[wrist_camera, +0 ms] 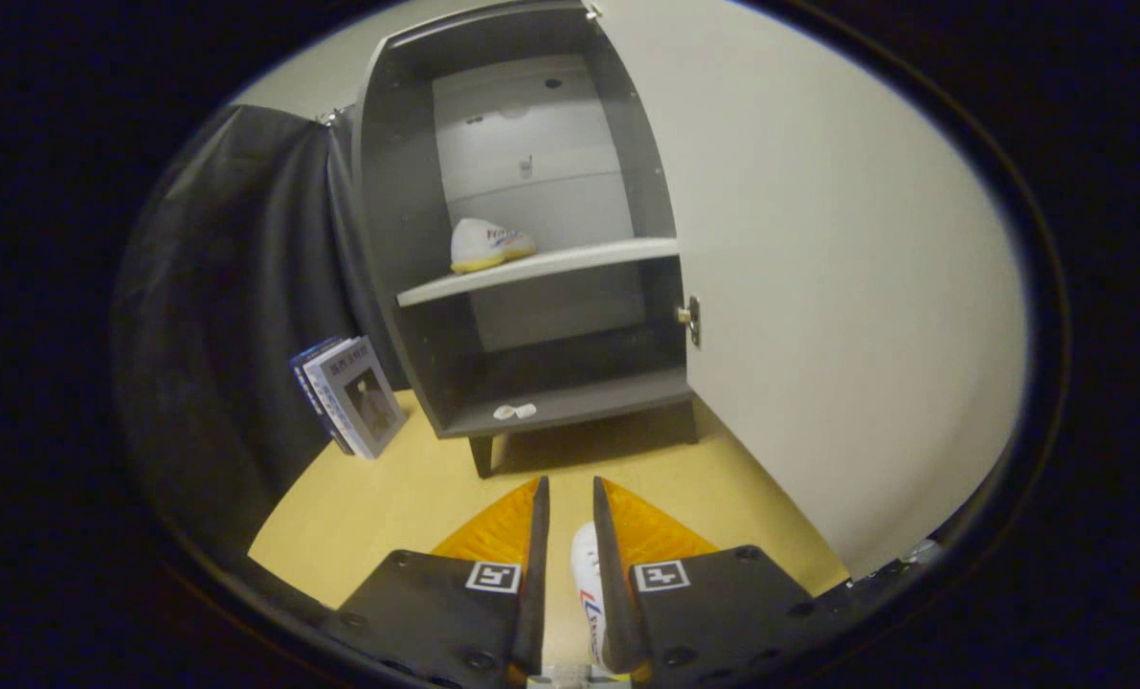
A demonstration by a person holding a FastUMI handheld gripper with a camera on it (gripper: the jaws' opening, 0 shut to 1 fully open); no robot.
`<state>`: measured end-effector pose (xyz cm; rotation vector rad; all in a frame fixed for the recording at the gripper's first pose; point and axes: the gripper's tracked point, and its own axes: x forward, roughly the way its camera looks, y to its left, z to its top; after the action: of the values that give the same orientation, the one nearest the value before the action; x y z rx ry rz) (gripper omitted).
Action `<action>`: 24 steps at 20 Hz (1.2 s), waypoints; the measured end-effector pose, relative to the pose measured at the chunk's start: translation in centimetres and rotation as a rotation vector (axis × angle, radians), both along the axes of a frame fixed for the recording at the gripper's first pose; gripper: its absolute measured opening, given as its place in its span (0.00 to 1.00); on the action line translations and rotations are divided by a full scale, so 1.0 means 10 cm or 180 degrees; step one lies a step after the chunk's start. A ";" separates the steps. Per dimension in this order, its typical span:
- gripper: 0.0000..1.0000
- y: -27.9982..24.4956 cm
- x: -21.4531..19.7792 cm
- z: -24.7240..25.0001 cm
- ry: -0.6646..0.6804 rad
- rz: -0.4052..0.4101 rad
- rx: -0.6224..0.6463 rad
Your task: Open the shoe cabinet door, grab the shoes and put them into the shoe cabinet, then close the shoe cabinet door.
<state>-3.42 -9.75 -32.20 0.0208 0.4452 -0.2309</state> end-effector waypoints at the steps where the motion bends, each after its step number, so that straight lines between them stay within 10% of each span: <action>1: 0.29 -0.03 -0.05 -0.15 0.0080 -0.0021 0.0042; 14: 0.29 -0.28 -0.56 -1.48 0.0977 -0.0247 0.0261; 24: 0.30 -0.18 -0.37 -1.52 0.0798 -0.0122 0.0306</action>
<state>-7.07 -11.58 -47.37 0.0955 0.7059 -0.2507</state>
